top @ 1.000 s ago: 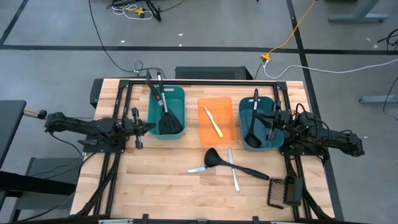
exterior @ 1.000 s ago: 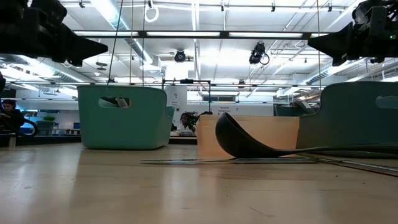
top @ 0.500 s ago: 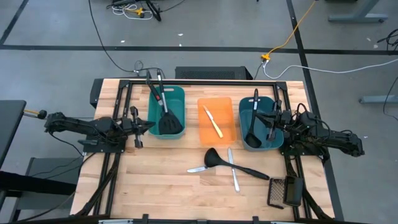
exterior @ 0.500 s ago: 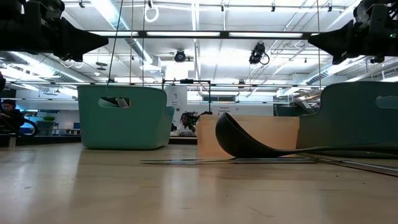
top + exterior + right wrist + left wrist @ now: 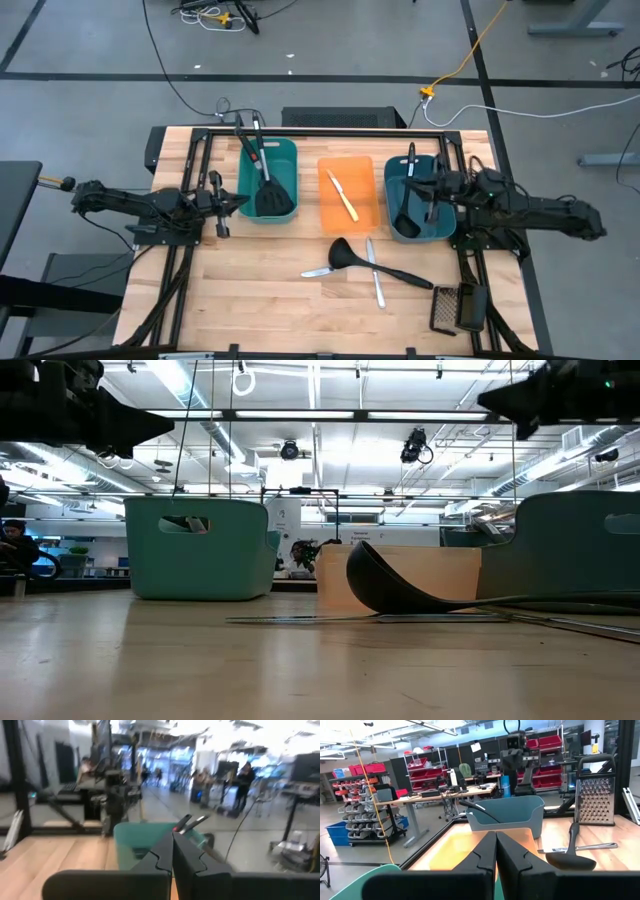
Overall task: Pick & Place Kitchen Items
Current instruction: Put the left silver table knife into the orange bin
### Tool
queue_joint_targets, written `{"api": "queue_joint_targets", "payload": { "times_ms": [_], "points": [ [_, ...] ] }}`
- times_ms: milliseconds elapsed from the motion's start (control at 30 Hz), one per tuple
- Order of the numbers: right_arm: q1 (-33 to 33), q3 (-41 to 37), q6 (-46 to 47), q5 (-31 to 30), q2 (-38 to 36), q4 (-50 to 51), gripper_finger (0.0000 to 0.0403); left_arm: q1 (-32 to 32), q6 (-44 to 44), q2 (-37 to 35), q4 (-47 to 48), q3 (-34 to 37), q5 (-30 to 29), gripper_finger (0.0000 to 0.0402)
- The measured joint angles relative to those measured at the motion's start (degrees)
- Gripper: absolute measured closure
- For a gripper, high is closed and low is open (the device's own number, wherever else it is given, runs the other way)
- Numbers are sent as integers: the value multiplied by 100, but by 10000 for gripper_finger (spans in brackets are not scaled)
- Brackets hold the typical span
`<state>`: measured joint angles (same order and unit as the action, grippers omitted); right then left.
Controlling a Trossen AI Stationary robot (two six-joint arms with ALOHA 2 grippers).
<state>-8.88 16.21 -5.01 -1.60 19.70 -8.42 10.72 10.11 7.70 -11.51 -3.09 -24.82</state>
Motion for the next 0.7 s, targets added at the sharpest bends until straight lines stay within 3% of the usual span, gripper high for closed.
{"api": "queue_joint_targets", "payload": {
  "times_ms": [267,367,700],
  "points": [
    [729,1875,84,326,2948,1226,397,0,-17,0,-1,0,0,386],
    [1123,2662,-59,136,4169,1681,386,0,-22,0,0,0,0,386],
    [1961,5354,-298,104,7174,2897,280,0,-225,0,0,-2,2,386]
  ]
}}
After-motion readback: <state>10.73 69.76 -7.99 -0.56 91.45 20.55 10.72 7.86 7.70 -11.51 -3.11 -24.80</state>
